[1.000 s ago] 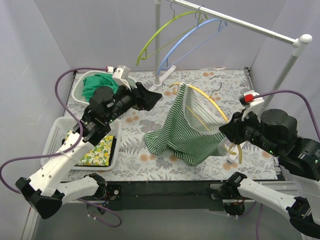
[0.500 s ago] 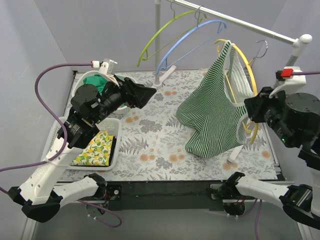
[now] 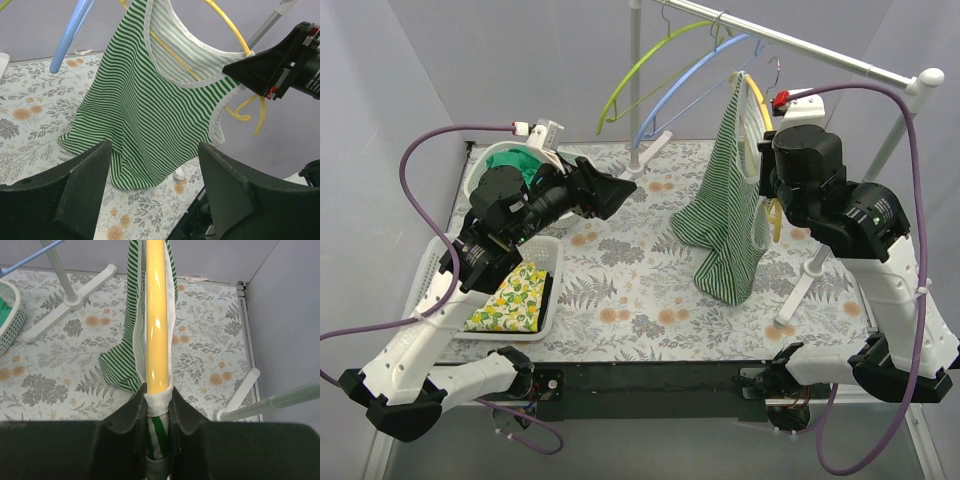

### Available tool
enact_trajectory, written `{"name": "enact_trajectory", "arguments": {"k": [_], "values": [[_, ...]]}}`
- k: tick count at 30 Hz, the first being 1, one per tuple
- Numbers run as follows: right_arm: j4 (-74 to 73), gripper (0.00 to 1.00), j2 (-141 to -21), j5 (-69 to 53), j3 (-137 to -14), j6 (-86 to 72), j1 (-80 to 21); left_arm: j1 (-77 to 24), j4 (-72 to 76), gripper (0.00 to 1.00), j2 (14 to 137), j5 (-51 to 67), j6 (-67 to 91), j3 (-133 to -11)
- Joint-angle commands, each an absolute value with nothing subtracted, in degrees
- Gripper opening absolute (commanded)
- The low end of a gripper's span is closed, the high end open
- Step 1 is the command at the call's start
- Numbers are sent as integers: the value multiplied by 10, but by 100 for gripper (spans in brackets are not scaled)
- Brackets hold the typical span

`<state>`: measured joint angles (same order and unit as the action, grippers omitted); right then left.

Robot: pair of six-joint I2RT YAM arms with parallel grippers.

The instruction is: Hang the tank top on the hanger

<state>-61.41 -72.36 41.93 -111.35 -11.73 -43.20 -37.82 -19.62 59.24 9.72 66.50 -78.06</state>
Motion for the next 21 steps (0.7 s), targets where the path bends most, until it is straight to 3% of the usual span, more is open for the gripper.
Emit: {"name": "enact_trajectory", "arguments": {"k": [1,10,21], "values": [[-500,1,-704,476,-1160,-83,-417,-376,-203,69,578,105,665,-779],[-468,1,-718,520,-1172,-47,-397,-376,-200,69,579,109,665,-780],[-467,1,-711,457,-1153,-66,-329,-376,-207,70,575,107,655,-773]]}}
